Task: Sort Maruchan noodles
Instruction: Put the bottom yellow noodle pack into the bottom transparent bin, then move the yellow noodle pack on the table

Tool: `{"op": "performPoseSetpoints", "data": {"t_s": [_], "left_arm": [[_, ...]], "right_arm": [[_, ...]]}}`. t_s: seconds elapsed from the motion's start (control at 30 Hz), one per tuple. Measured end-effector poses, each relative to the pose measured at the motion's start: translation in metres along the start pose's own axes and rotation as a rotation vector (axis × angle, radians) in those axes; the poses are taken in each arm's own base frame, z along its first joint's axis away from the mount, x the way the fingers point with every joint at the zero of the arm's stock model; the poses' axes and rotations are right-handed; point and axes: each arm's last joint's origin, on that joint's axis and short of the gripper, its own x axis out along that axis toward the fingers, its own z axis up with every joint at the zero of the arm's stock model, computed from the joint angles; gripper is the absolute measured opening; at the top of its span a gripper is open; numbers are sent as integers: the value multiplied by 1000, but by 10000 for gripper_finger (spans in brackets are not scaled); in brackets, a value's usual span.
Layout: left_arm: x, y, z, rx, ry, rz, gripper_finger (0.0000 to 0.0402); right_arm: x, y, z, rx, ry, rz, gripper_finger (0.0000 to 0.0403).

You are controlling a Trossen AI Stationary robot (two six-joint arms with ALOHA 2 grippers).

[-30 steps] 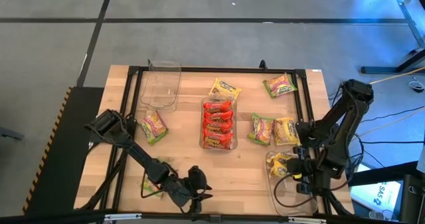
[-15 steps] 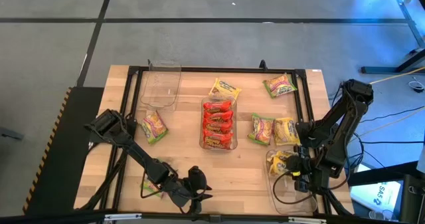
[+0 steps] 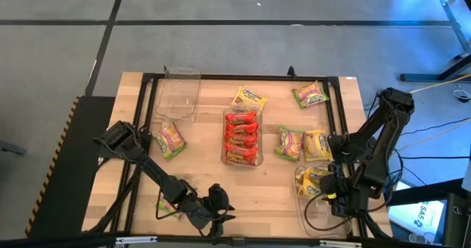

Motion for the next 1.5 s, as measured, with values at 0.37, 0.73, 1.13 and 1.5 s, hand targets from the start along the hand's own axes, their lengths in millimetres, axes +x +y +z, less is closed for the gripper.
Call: {"op": "performPoseSetpoints", "data": {"t_s": [0.37, 0.73, 1.13, 1.5], "left_arm": [[1, 2, 2, 26, -27, 28, 130], [4, 9, 9, 76, -97, 117, 130], [-50, 49, 74, 144, 2, 330, 130], [-69, 124, 152, 318, -33, 543, 130]], "right_arm": [[-55, 14, 42, 34, -294, -86, 193], [-35, -22, 89, 113, -407, -315, 193], [-24, -71, 152, 104, -403, -446, 193], [-1, -106, 188, -130, -327, -656, 193]]}}
